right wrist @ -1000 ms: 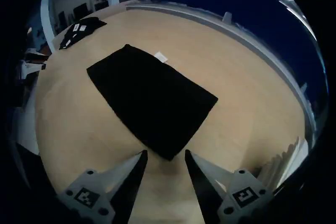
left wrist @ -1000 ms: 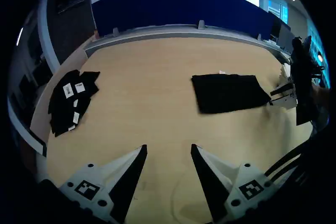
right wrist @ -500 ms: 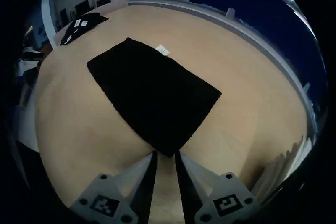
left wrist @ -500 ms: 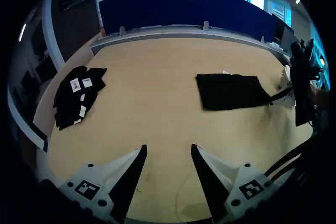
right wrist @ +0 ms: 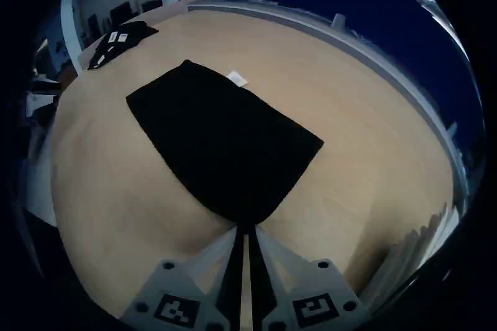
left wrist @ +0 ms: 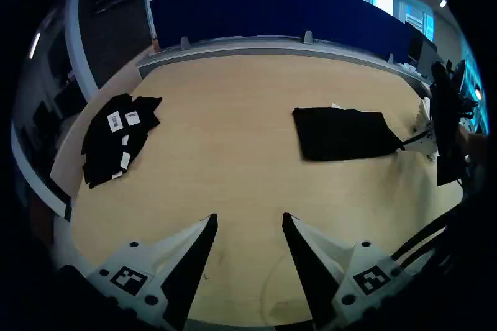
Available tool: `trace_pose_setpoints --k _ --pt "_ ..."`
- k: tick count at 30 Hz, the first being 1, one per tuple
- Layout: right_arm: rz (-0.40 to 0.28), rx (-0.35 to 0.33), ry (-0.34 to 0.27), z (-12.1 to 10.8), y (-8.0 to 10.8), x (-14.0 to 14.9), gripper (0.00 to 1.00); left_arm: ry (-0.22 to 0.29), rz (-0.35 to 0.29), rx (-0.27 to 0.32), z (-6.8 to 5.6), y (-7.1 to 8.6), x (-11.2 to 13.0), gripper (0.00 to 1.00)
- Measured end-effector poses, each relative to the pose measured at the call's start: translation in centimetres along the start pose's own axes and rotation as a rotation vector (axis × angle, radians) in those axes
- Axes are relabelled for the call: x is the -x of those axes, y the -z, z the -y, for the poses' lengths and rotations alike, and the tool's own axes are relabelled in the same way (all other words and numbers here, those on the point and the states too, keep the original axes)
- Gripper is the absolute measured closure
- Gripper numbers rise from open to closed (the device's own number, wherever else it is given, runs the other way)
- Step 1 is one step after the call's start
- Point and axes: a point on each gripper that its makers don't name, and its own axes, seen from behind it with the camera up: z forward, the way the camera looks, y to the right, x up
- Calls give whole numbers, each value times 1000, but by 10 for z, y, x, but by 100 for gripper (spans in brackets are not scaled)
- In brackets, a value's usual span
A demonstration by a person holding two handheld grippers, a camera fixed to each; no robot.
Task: Fold towel
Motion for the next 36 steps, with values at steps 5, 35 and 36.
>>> trace_pose_setpoints --k 5,35,36 --pt "-11 9 17 -2 4 -9 95 0 -1 2 -1 4 -2 24" --pt "-114 32 250 14 23 -124 95 70 -57 -24 14 24 -13 24" --pt "-113 32 253 14 22 -125 95 71 -57 -24 15 25 -13 24"
